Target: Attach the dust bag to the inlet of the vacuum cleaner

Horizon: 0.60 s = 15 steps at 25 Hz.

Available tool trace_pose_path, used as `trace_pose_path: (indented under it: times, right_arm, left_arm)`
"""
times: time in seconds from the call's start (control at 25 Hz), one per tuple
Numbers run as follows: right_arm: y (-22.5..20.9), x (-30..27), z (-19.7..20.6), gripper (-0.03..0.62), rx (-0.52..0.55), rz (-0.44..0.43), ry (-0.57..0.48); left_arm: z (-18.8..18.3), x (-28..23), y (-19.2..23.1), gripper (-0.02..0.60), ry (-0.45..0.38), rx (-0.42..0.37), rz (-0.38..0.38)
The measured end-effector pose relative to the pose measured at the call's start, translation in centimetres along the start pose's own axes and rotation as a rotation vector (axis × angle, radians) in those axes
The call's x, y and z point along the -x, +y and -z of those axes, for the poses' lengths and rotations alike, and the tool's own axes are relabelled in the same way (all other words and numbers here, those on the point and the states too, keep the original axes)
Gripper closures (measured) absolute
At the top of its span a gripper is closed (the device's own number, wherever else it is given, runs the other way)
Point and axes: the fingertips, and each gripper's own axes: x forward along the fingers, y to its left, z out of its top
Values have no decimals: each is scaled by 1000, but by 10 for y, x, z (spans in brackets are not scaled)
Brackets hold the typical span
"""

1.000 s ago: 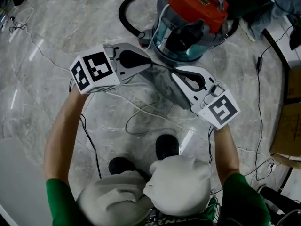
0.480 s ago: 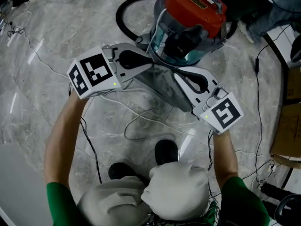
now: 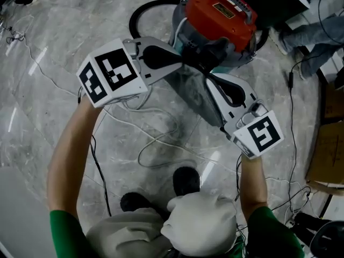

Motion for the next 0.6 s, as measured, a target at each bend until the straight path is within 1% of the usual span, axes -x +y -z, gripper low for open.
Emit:
trace_pose_path:
  times: [0.08,0.24,0.4,0.6]
  right_arm:
    - [-8,0,1,580,3,14,-1]
    - [-20,-3,3,580,-32,38,-27]
    - [-25,-4,7,580,-54,30,-32]
    - [-22,-3,10,580,-44,25,-12]
  left_arm:
    - [-2,-6,4,569,11,-8,-18]
    - [-4,-15,16,569,15,-21,-36]
    - [-5,-21,22,569,5,-28,-2]
    - [-2,-24,16,569,-4,-41,60]
